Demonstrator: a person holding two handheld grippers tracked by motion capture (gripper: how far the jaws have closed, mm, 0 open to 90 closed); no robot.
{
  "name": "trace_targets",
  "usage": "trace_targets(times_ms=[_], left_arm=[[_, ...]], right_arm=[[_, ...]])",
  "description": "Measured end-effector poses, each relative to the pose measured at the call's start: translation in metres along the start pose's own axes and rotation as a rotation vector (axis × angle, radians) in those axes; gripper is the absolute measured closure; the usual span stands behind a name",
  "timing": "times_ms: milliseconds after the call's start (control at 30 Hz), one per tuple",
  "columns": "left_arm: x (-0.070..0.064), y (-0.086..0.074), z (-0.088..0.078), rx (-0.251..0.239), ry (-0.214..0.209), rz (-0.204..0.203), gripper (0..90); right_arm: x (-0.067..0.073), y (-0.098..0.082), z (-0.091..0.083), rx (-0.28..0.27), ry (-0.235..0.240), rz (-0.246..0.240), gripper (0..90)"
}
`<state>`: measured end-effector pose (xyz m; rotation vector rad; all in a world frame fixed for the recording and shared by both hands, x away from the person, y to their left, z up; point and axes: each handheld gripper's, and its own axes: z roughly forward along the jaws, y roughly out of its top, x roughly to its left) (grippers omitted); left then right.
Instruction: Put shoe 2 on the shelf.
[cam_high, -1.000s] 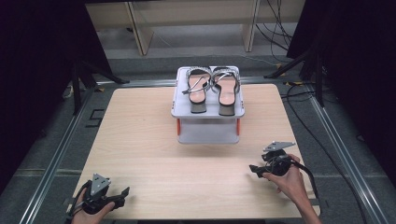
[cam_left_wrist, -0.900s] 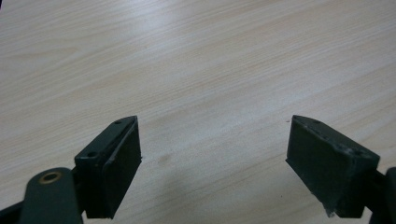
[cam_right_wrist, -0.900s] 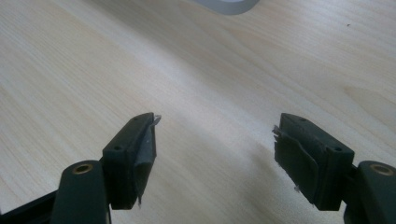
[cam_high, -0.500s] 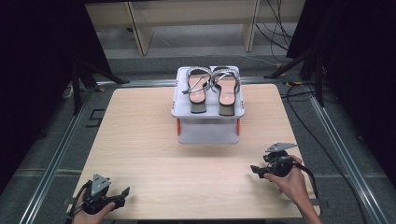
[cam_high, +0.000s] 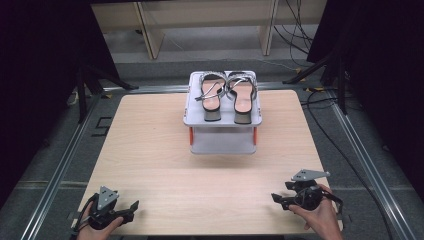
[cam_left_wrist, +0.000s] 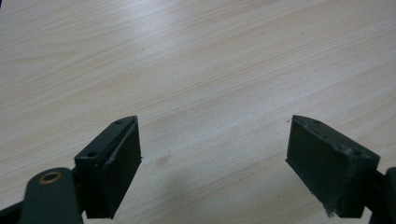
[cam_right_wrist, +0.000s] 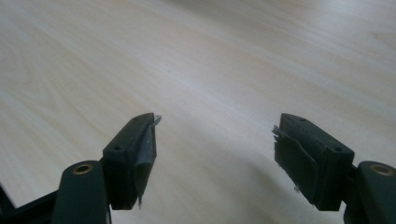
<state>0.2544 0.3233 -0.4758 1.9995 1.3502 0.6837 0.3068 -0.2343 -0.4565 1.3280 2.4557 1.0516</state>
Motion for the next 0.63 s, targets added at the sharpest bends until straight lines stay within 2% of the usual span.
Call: trace_targets(times_ms=[67,100,167,200,233,267,300,333,367,400,467,533,600,633], left_arm=[[0.0,0.0,0.0,0.0,0.001,0.0,17.1],[0.0,0.0,0.0,0.002,0.001,0.003,17.2],[0.0,0.0,0.0,-0.001,0.0,0.001,17.1],[0.0,0.0,0.0,-0.001,0.0,0.001,17.1],[0.0,0.0,0.0,0.0,0.0,0.002,17.1],[0.0,0.0,0.0,0.001,0.0,0.003,17.2],[0.0,0.0,0.0,0.001,0.0,0.003,17.1],[0.0,0.0,0.0,0.001,-0.001,0.003,17.1],[0.0,0.0,0.0,0.006,-0.003,0.01,17.1],[0.001,0.0,0.001,0.012,-0.003,0.014,17.1],[0.0,0.0,0.001,0.004,-0.01,0.004,17.1],[0.001,0.0,0.001,0.009,-0.004,0.012,17.1],[0.0,0.0,0.001,0.0,-0.012,-0.001,17.1],[0.0,0.0,0.001,0.004,-0.008,0.005,17.1]], right_arm=[[0.0,-0.003,-0.001,-0.006,0.011,-0.037,29.8],[0.001,-0.006,0.0,-0.017,0.023,-0.038,29.8],[0.005,-0.01,-0.003,0.016,-0.013,-0.035,29.8],[0.007,-0.012,-0.002,0.011,-0.006,-0.033,29.8],[0.007,-0.013,-0.004,0.022,-0.016,-0.057,29.8],[0.009,-0.016,-0.004,0.022,-0.016,-0.06,29.8],[0.013,-0.018,-0.005,0.037,-0.004,-0.02,29.8],[0.013,-0.02,-0.005,0.031,0.002,-0.046,29.8],[0.015,-0.022,-0.006,0.039,-0.014,-0.04,29.7],[0.013,-0.023,-0.006,0.043,-0.021,-0.08,29.8],[0.017,-0.026,-0.005,0.064,-0.006,-0.064,29.8],[0.015,-0.027,-0.005,0.076,-0.023,-0.1,29.8],[0.015,-0.027,-0.005,0.077,-0.02,-0.099,29.7],[0.017,-0.027,-0.005,0.077,-0.02,-0.076,29.7]])
